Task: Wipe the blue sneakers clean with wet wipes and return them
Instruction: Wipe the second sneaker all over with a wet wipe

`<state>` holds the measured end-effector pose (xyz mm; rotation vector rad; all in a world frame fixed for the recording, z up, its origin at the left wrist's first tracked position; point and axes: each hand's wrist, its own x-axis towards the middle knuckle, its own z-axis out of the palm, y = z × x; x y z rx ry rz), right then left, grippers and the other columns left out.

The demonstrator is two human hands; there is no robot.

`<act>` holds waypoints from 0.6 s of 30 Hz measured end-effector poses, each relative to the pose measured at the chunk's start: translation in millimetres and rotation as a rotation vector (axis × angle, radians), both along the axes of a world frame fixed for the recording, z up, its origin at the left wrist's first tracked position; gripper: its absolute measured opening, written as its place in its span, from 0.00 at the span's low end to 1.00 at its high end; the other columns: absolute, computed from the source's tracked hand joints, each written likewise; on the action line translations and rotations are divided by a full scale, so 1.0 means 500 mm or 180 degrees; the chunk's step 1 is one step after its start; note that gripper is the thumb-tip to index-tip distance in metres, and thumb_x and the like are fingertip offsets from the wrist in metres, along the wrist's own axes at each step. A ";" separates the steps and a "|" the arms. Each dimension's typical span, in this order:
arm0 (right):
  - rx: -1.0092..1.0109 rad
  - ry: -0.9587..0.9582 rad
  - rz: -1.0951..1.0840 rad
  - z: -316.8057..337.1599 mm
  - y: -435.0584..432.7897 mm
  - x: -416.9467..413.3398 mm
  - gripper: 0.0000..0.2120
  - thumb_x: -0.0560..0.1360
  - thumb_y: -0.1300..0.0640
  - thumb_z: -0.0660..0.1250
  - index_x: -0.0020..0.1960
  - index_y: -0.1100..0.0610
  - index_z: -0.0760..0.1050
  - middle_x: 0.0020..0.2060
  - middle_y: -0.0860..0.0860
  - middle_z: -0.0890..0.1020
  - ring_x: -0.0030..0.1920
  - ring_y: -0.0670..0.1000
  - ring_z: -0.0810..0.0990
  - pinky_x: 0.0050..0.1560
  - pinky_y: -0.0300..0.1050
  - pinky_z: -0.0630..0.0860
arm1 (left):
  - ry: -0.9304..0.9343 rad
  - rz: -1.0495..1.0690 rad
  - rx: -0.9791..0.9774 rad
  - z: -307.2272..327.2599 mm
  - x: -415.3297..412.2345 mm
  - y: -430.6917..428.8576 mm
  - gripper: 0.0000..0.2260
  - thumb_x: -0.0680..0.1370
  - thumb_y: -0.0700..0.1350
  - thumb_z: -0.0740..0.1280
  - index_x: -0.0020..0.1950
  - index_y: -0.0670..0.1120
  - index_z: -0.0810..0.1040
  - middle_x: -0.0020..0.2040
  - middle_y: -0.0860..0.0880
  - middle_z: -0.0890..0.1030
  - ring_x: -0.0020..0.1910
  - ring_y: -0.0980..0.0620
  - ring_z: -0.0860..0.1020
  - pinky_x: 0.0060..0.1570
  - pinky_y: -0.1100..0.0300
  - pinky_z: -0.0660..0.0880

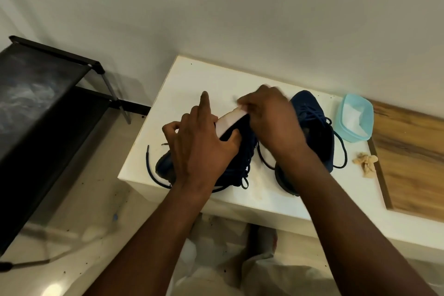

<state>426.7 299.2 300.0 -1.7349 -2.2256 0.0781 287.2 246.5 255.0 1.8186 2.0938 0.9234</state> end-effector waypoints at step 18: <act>-0.0057 0.0365 0.0172 -0.005 -0.022 -0.005 0.15 0.74 0.69 0.65 0.55 0.57 0.84 0.45 0.58 0.78 0.46 0.58 0.77 0.44 0.45 0.70 | 0.0058 0.0037 0.0047 -0.002 -0.002 0.002 0.40 0.73 0.67 0.67 0.79 0.50 0.61 0.55 0.56 0.79 0.56 0.52 0.77 0.58 0.50 0.64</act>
